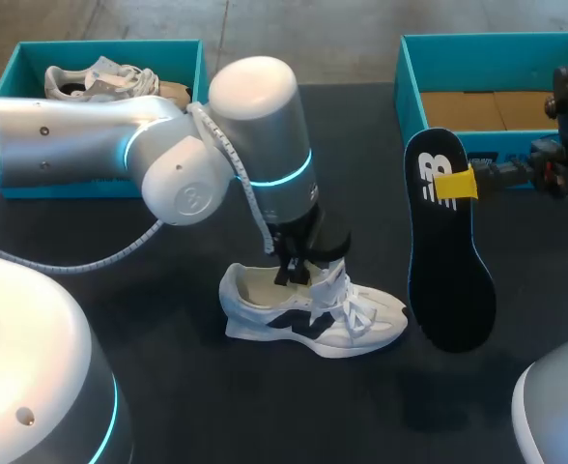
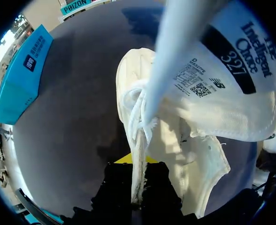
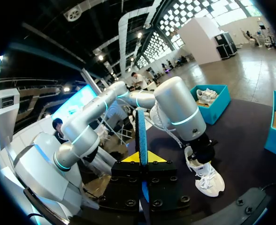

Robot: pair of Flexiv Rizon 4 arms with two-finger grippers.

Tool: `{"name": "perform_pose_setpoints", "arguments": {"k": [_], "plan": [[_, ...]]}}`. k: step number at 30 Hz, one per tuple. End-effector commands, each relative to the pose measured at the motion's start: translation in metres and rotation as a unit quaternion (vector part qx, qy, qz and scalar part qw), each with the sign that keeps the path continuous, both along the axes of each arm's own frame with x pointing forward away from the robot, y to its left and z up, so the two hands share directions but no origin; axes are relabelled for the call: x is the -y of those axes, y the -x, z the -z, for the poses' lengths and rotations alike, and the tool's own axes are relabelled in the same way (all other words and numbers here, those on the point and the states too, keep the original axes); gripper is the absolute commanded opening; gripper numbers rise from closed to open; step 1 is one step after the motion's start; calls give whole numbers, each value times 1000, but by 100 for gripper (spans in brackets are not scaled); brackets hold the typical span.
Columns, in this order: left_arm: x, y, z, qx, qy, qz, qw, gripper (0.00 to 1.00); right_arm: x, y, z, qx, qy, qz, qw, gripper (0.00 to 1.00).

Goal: Take the shoe out of the shoebox, open the shoe tongue, remove and reinsert the insole, then place the shoe into the shoebox

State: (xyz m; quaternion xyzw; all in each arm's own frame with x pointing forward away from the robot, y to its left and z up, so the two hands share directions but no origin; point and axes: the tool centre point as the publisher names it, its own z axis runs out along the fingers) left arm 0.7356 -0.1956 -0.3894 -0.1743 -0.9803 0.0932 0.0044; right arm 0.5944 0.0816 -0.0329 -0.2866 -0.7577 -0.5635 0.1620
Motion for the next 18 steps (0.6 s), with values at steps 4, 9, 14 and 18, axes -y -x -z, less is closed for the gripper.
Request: {"name": "perform_pose_setpoints", "arguments": {"k": [4,9,14,18], "plan": [[-11,-3,-10,-1,13,20,1000,0,3,11,4,39,-116,92,988,0],[-15,-5,-20,-1,22,54,998,0,3,11,4,39,-116,92,988,0],[-21,-3,-32,-7,25,115,993,0,3,11,4,39,-116,92,988,0],[-23,-3,-40,1,22,170,985,0,3,11,4,39,-116,92,988,0]]}}
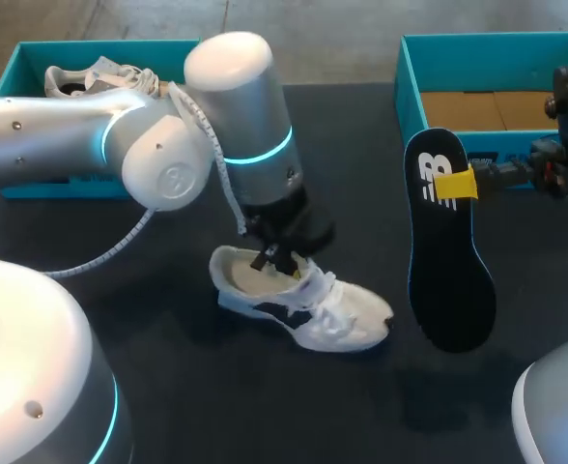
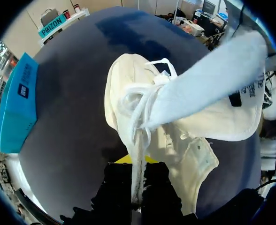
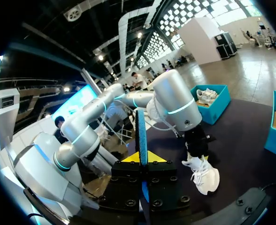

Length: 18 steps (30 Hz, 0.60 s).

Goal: Take the shoe out of the shoebox, open the shoe tongue, remove and reinsert the insole, then place the shoe into the shoebox

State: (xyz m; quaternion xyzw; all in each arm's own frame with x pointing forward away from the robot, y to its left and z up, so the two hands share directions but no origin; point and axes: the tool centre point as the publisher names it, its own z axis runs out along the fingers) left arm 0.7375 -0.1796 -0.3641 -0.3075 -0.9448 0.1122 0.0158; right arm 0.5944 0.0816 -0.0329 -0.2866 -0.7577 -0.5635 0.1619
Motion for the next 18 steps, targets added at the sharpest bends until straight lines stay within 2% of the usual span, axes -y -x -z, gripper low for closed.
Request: {"name": "perform_pose_setpoints", "arguments": {"k": [1,7,11,18], "plan": [[-8,-1,-18,7,1,49,999,0,3,11,4,39,-116,92,988,0],[-11,1,-37,16,-3,158,987,0,3,11,4,39,-116,92,988,0],[-13,2,-40,11,-11,233,972,0,3,11,4,39,-116,92,988,0],[-17,2,-41,2,-22,317,948,0,3,11,4,39,-116,92,988,0]]}}
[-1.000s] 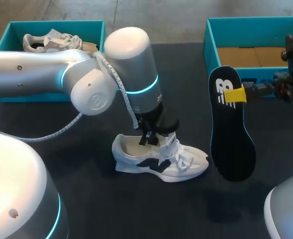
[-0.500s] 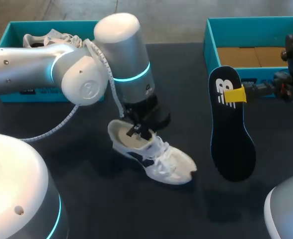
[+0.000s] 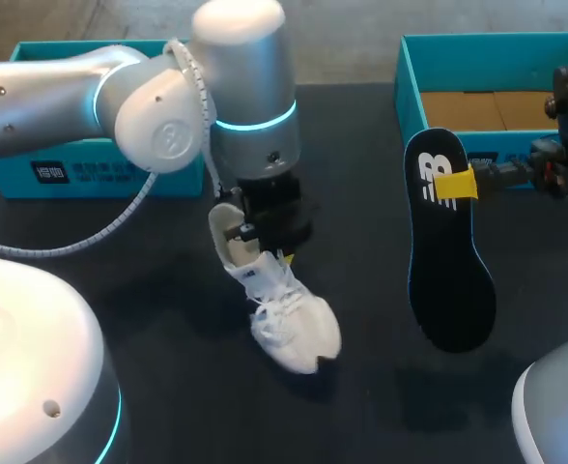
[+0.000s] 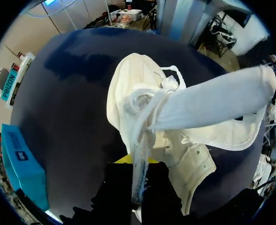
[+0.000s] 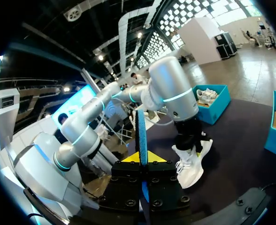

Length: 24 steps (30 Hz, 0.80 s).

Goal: Take the shoe out of the shoebox, open the shoe tongue, remove and reinsert the insole, then place the shoe into the shoebox

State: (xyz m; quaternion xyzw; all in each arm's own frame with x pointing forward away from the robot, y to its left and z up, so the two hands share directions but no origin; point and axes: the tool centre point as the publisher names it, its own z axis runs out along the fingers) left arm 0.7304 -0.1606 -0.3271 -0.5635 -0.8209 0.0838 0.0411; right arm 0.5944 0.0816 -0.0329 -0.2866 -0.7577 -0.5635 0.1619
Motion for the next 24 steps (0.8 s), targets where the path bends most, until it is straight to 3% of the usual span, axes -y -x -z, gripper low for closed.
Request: {"name": "perform_pose_setpoints", "arguments": {"k": [1,11,24], "plan": [[2,-6,-5,-6,-11,48,999,0,3,11,4,39,-116,92,988,0],[-1,-10,0,7,-30,140,990,0,3,11,4,39,-116,92,988,0],[3,0,15,2,-45,194,980,0,3,11,4,39,-116,92,988,0]]}}
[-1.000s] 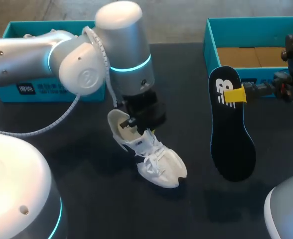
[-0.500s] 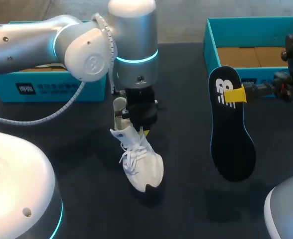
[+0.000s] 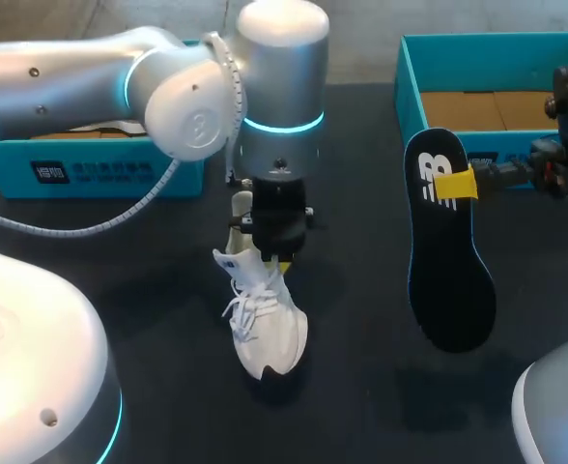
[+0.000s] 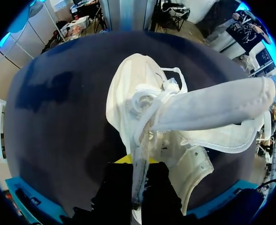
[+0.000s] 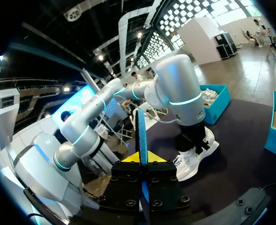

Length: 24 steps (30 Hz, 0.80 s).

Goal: Take the shoe out of the shoebox, open the shoe tongue, remove and reinsert the insole, then place the shoe into the shoebox

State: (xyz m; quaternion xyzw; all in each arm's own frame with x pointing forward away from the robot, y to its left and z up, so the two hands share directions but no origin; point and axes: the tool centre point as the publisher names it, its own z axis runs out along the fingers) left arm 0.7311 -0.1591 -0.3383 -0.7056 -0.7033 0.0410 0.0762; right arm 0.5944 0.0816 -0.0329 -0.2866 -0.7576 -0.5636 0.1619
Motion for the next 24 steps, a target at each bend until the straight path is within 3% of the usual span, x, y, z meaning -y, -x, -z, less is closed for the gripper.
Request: {"name": "perform_pose_setpoints", "arguments": {"k": [1,16,24], "plan": [[5,2,6,-2,-8,9,1000,0,3,11,4,39,-116,92,988,0],[17,15,31,-12,-24,22,999,0,3,11,4,39,-116,92,988,0],[20,25,34,-17,-33,19,999,0,3,11,4,39,-116,92,988,0]]}}
